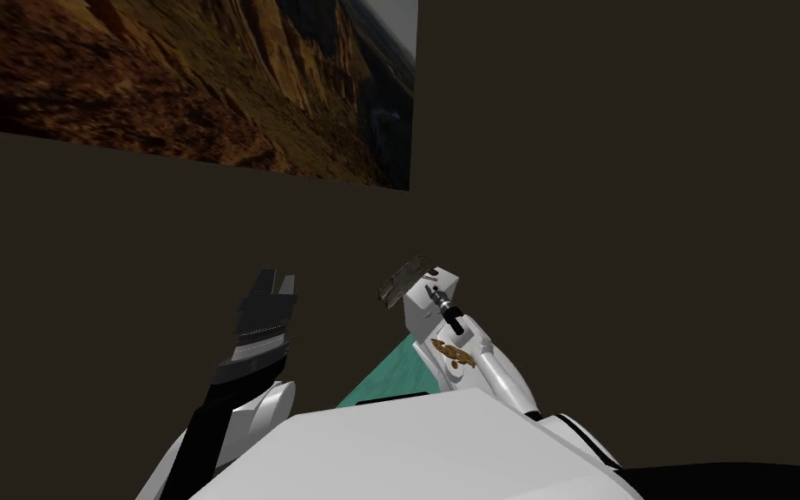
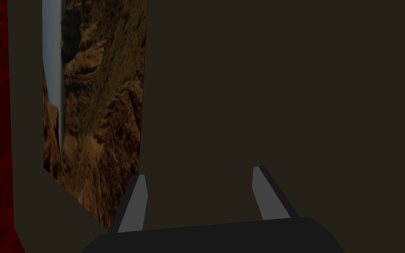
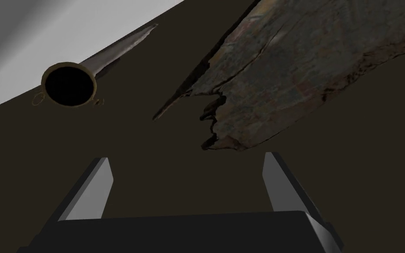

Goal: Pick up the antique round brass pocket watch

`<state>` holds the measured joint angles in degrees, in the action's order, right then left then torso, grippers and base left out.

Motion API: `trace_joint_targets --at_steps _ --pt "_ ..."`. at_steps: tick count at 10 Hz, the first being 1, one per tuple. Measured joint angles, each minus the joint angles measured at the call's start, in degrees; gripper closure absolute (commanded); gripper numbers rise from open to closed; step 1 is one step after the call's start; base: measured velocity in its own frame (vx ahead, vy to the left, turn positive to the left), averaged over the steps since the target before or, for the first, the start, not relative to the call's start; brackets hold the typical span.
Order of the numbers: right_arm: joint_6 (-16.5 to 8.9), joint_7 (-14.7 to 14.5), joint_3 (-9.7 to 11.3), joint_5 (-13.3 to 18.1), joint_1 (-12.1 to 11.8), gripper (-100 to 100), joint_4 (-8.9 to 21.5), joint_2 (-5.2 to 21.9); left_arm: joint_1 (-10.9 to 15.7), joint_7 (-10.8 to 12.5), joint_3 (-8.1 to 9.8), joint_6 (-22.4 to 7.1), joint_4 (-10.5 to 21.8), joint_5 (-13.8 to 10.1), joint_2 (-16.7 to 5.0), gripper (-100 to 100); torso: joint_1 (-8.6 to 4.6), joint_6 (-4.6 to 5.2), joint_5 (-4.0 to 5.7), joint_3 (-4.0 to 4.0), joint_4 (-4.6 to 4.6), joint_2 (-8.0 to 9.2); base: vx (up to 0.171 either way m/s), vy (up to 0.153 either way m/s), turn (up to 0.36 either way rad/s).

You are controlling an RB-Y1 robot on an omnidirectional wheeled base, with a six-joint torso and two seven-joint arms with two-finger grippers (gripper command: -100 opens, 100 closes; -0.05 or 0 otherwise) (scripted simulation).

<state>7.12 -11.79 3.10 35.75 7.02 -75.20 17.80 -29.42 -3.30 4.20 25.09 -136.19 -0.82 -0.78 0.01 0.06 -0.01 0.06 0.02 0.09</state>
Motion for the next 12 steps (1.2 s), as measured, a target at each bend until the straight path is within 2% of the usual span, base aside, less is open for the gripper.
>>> trace_joint_targets --at_steps 5,9,12 --pt "-4.3 -0.4 0.0 4.5 4.4 -100 7.3 1.6 0.0 0.0 0.0 0.0 0.0 0.0 0.0 0 0.02 -0.03 -0.01 0.01 0.01 0.02 -0.029 0.015 0.089" --pt "-6.7 -0.8 -0.7 7.8 7.9 -100 14.5 2.9 0.0 0.0 0.0 0.0 0.0 0.0 0.0 0 0.0 -0.01 0.0 0.0 0.0 0.01 -0.025 0.014 0.093" --pt "-9.7 -0.5 0.2 9.4 10.1 -100 17.8 4.3 0.0 0.0 0.0 0.0 0.0 0.0 0.0 0 0.0 0.02 0.0 0.0 0.0 0.0 -0.024 0.017 0.086"
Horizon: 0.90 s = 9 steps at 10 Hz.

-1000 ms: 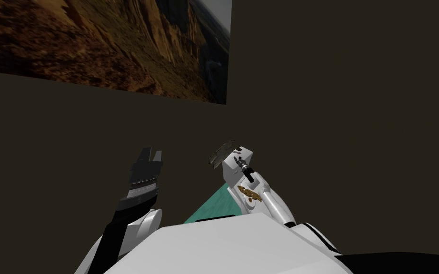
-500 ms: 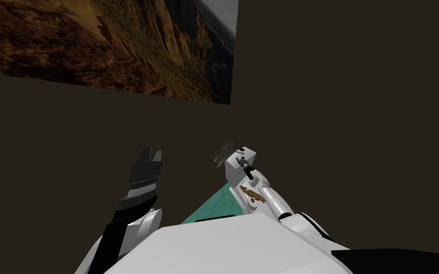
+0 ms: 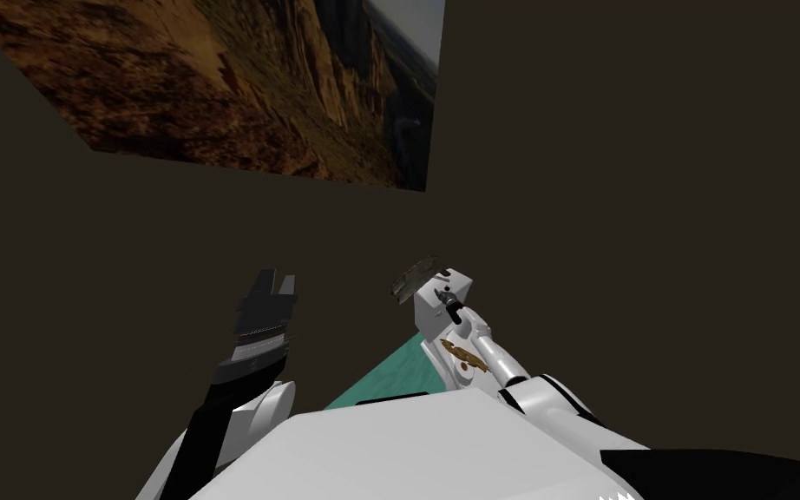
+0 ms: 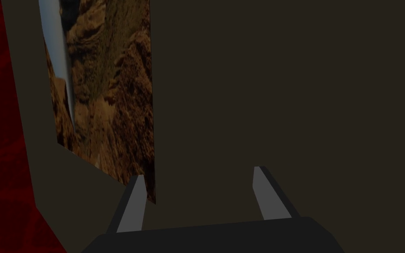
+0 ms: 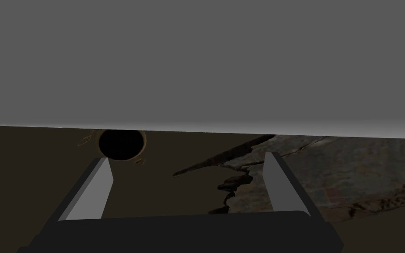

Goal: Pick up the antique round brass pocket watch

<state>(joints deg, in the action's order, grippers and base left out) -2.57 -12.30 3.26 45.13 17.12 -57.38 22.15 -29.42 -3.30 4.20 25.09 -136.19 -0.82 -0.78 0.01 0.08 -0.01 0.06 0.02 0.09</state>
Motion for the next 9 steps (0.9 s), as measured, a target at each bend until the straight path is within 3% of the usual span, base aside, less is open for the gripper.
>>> trace_joint_targets --at_steps 5,6,7,8,9 --pt "-3.4 -0.3 -0.1 3.5 4.4 -100 7.2 1.8 0.0 0.0 0.0 0.0 0.0 0.0 0.0 0 0.01 -0.03 0.0 -0.02 0.0 -0.03 -0.016 0.013 0.076" --pt "-3.6 -0.5 -0.9 4.6 5.1 -100 8.9 1.6 0.0 0.0 0.0 0.0 0.0 0.0 0.0 0 -0.02 0.01 0.01 -0.02 -0.01 -0.03 -0.018 0.013 0.075" --pt "-5.0 -0.5 0.7 3.9 5.5 -100 9.5 2.8 0.0 0.0 0.0 0.0 0.0 0.0 0.0 0 -0.02 0.0 0.0 -0.01 0.0 -0.02 -0.014 0.008 0.043" --pt "-5.7 -0.5 0.7 4.2 5.8 -100 10.2 3.0 0.0 0.0 0.0 0.0 0.0 0.0 0.0 0 -0.03 0.01 0.01 -0.01 0.0 -0.02 -0.015 0.011 0.079" --pt "-5.5 -0.5 -0.9 6.5 7.1 -100 12.5 2.8 0.0 0.0 0.0 0.0 0.0 0.0 0.0 0 -0.02 -0.01 0.0 -0.02 0.0 -0.03 -0.019 0.017 0.129"
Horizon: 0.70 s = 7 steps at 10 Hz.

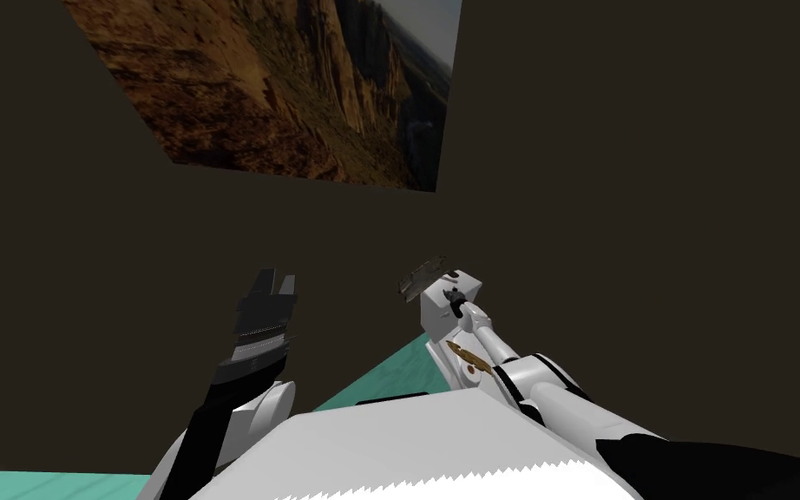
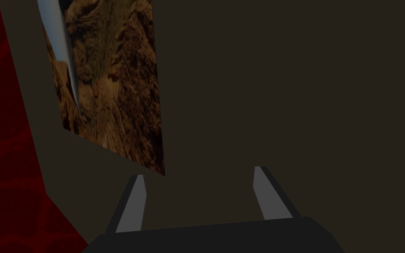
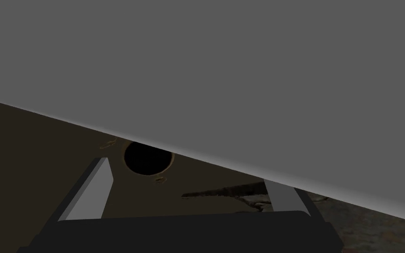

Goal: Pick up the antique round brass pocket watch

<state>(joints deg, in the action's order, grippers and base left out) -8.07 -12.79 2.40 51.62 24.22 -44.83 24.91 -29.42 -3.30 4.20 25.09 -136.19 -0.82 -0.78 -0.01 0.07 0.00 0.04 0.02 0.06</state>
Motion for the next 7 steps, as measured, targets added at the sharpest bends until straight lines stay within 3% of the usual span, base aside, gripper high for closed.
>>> trace_joint_targets --at_steps 1,2,3,4,6,7 --pt "-0.3 0.0 -0.9 1.9 1.6 -100 2.7 0.2 0.0 0.0 0.0 0.0 0.0 0.0 0.0 0 0.02 0.0 -0.01 0.0 0.0 0.0 -0.018 0.018 0.113" --pt "-1.8 -0.3 0.7 0.7 2.0 -100 3.5 1.4 0.0 0.0 0.0 0.0 0.0 0.0 0.0 0 0.02 0.02 -0.01 0.01 0.0 0.02 -0.016 0.017 0.089" --pt "-2.4 0.1 -0.4 3.2 3.1 -100 5.8 1.6 0.0 0.0 0.0 0.0 0.0 0.0 0.0 0 0.01 0.02 0.0 0.0 -0.01 0.01 -0.01 0.011 0.086" --pt "-3.0 0.0 -0.2 3.4 4.1 -100 7.4 2.3 0.0 0.0 0.0 0.0 0.0 0.0 0.0 0 -0.04 0.03 0.01 -0.03 -0.03 -0.04 -0.002 0.002 0.067" --pt "-5.2 -1.9 1.4 1.0 4.3 -100 7.4 3.3 0.0 0.0 0.0 0.0 0.0 0.0 0.0 0 -0.11 0.04 0.04 -0.06 -0.04 -0.09 0.001 -0.002 0.008" --pt "-5.1 -1.3 0.7 2.5 4.7 -100 8.3 3.1 0.0 0.0 0.0 0.0 0.0 0.0 0.0 0 -0.11 0.04 0.04 -0.07 -0.05 -0.1 0.003 -0.005 0.03"
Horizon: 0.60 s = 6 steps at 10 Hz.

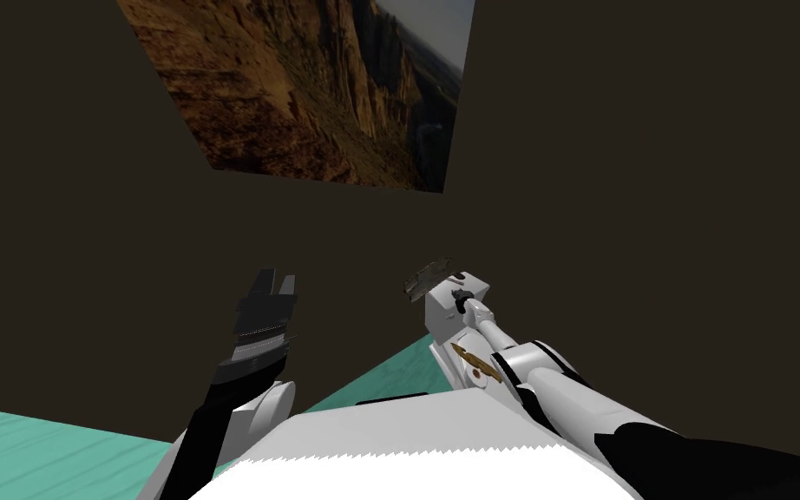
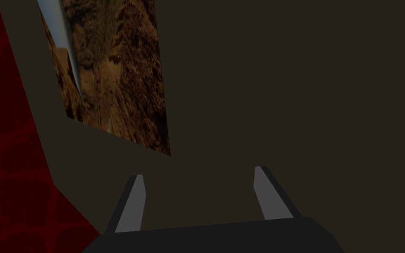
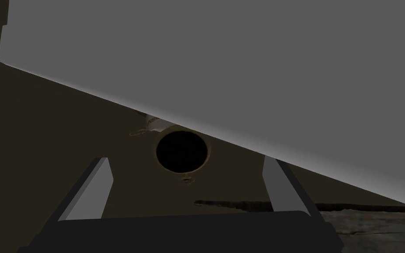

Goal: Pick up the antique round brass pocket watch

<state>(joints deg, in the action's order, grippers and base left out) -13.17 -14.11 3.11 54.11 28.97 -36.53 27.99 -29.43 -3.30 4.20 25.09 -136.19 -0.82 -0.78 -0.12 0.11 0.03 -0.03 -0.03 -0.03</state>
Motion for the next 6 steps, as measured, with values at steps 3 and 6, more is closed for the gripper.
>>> trace_joint_targets --at_steps 3,6 --pt "0.2 1.0 -0.6 1.8 0.8 -100 1.4 0.0 0.0 0.0 0.0 0.0 0.0 0.0 0.0 0 0.0 0.0 0.0 0.0 0.0 0.0 0.014 0.011 -0.017" --pt "2.2 -4.6 -0.6 -5.0 -0.8 -100 0.7 1.4 0.0 0.0 0.0 0.0 0.0 0.0 0.0 0 0.23 0.01 -0.04 -0.13 -0.05 -0.23 0.063 0.054 -0.05"
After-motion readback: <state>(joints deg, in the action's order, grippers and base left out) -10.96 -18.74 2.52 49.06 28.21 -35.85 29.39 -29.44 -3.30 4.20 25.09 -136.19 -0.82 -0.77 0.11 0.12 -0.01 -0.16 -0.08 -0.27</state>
